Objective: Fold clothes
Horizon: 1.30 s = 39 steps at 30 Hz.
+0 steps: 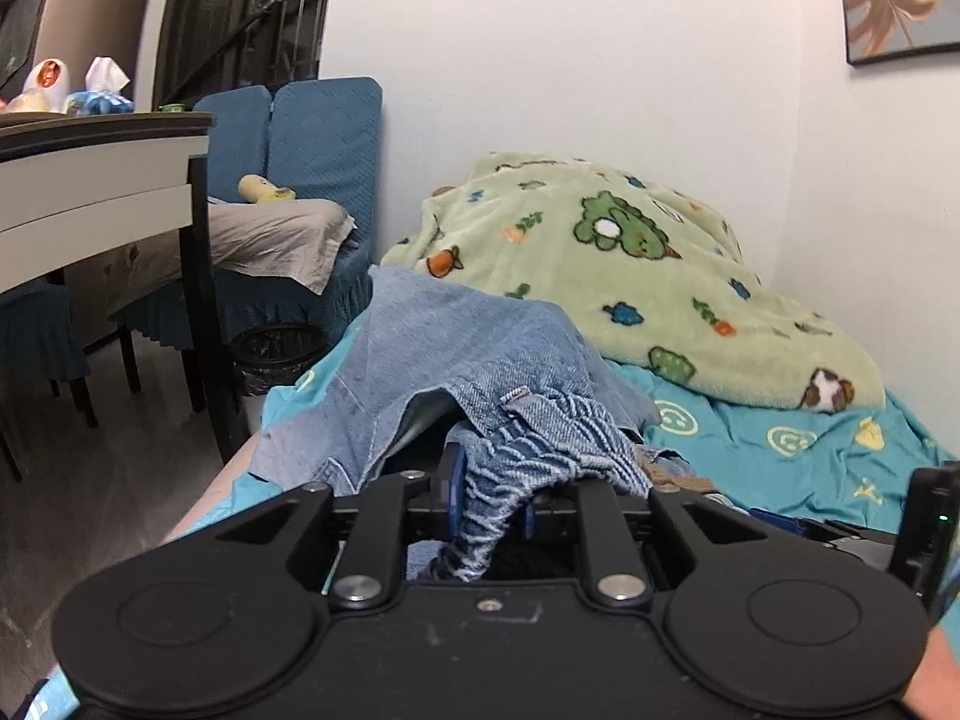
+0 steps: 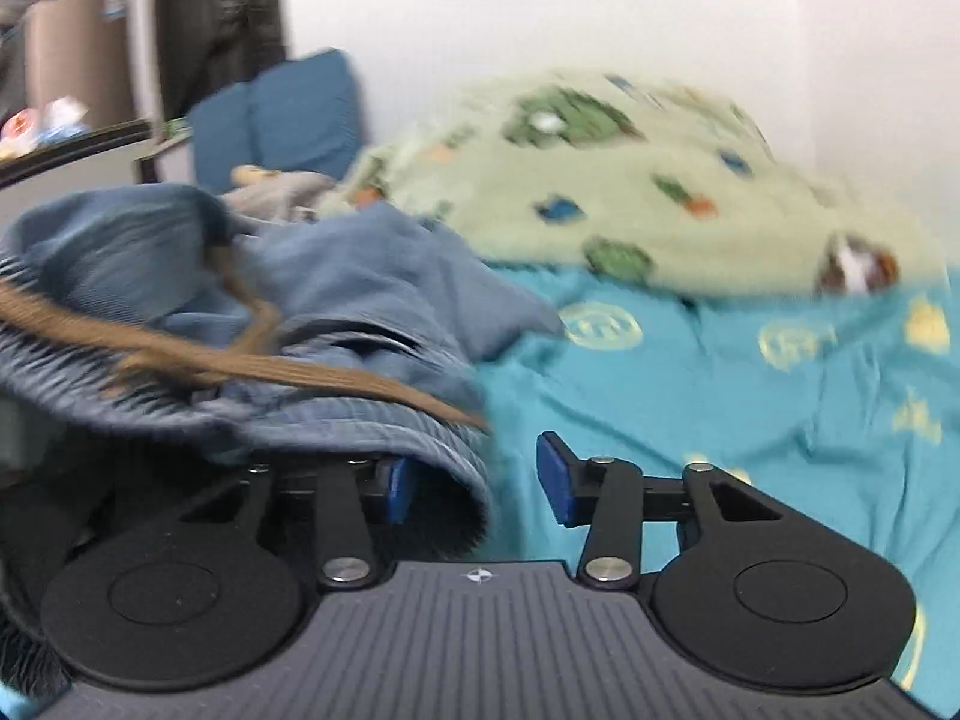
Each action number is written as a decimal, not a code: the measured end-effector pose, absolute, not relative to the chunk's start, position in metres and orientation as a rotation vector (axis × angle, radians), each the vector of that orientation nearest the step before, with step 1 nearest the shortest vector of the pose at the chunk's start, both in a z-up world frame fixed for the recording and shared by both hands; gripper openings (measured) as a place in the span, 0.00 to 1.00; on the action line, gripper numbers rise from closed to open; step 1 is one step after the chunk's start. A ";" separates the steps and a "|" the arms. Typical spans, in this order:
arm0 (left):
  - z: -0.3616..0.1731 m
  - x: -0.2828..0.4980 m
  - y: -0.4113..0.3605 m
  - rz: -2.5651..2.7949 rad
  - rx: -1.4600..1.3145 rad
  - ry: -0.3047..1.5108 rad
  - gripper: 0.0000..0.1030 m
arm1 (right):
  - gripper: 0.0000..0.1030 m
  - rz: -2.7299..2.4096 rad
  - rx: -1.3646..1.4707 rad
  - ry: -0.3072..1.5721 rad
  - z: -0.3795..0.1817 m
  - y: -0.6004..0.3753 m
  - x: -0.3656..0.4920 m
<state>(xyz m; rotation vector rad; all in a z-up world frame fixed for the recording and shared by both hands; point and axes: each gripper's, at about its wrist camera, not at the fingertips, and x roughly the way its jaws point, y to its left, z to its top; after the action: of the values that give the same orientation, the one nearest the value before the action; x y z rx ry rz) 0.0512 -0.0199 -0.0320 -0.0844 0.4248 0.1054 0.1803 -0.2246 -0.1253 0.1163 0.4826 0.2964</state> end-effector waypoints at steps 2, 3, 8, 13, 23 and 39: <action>-0.034 0.053 -0.021 0.108 -0.071 0.432 0.16 | 0.38 0.302 0.129 0.478 -0.131 -0.225 0.184; -0.035 0.054 -0.022 0.109 -0.066 0.434 0.17 | 0.35 0.309 0.131 0.464 -0.131 -0.225 0.184; -0.039 0.057 -0.024 0.111 -0.052 0.460 0.19 | 0.13 0.334 0.134 0.369 -0.122 -0.224 0.180; -0.051 0.066 -0.033 0.092 0.006 0.560 0.43 | 0.07 0.276 0.278 0.328 -0.102 -0.242 0.181; -0.079 0.061 -0.054 0.061 0.184 0.705 0.46 | 0.06 0.195 0.429 0.219 -0.061 -0.268 0.173; -0.048 0.044 -0.093 -0.123 0.123 0.484 0.09 | 0.05 0.200 0.382 0.106 0.019 -0.306 0.211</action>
<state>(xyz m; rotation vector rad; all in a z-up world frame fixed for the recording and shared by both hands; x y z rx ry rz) 0.0441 -0.0935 -0.0480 0.1233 0.4844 -0.1230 0.2108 -0.3065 0.0190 0.3818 0.1057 0.1998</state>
